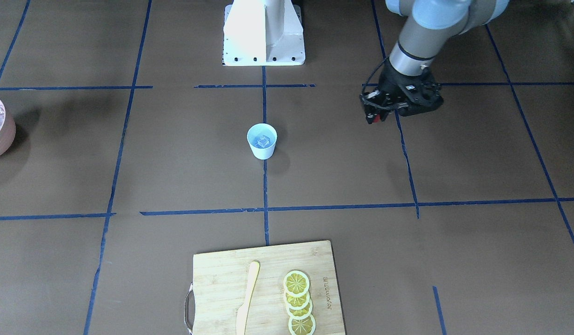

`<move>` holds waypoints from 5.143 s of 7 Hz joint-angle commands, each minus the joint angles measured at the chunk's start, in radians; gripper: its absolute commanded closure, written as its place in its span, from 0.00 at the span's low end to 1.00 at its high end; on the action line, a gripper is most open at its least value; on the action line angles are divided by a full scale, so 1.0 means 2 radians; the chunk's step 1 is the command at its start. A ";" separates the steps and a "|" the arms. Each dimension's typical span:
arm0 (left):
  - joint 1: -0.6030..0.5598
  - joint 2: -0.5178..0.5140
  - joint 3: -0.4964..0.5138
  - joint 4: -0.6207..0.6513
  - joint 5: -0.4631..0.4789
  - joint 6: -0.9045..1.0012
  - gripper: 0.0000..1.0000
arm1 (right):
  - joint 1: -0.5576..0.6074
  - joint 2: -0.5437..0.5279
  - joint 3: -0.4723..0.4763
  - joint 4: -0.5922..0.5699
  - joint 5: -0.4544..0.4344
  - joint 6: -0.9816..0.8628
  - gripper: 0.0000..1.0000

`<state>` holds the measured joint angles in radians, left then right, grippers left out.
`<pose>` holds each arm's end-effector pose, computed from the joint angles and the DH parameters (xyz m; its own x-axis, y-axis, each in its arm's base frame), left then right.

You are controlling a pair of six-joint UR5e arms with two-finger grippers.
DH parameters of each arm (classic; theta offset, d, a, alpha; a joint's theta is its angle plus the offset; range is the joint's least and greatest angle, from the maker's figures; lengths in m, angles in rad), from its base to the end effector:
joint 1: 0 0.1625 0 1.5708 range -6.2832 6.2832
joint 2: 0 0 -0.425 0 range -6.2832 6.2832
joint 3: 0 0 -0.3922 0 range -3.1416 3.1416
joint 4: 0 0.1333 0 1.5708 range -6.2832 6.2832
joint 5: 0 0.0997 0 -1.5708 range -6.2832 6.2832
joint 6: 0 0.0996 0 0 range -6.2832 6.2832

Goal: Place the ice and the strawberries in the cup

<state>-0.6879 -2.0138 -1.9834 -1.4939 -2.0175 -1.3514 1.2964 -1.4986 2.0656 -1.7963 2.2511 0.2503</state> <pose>0.3857 -0.4338 0.2443 0.6104 -0.2475 -0.7524 0.2104 0.9665 -0.1473 -0.0624 -0.4825 0.4153 0.7329 -0.1759 0.6572 0.0762 0.9811 0.1776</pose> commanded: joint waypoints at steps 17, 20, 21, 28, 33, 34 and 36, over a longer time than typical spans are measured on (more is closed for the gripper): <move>0.063 -0.221 0.206 -0.010 0.058 -0.028 0.00 | 0.120 -0.051 -0.105 0.044 0.059 -0.145 0.01; -0.018 -0.123 0.095 0.076 0.003 0.130 0.00 | 0.120 -0.050 -0.133 0.045 0.040 -0.147 0.01; -0.056 -0.072 0.069 0.083 -0.034 0.201 0.00 | 0.126 -0.051 -0.142 0.050 0.040 -0.146 0.01; -0.374 0.171 0.089 0.110 -0.129 0.718 0.00 | 0.174 -0.109 -0.157 0.118 0.069 -0.147 0.01; -0.448 0.249 0.161 0.025 -0.199 0.768 0.00 | 0.174 -0.103 -0.162 0.144 0.071 -0.098 0.01; -0.447 0.249 0.162 0.025 -0.198 0.767 0.00 | 0.174 -0.104 -0.163 0.144 0.071 -0.098 0.01; -0.448 0.251 0.160 0.019 -0.198 0.768 0.00 | 0.174 -0.104 -0.164 0.144 0.071 -0.098 0.01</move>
<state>-1.5829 -1.5151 -1.6610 -1.4460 -2.4132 0.1842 1.6444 -1.7056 1.7383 -1.5080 2.3930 0.0547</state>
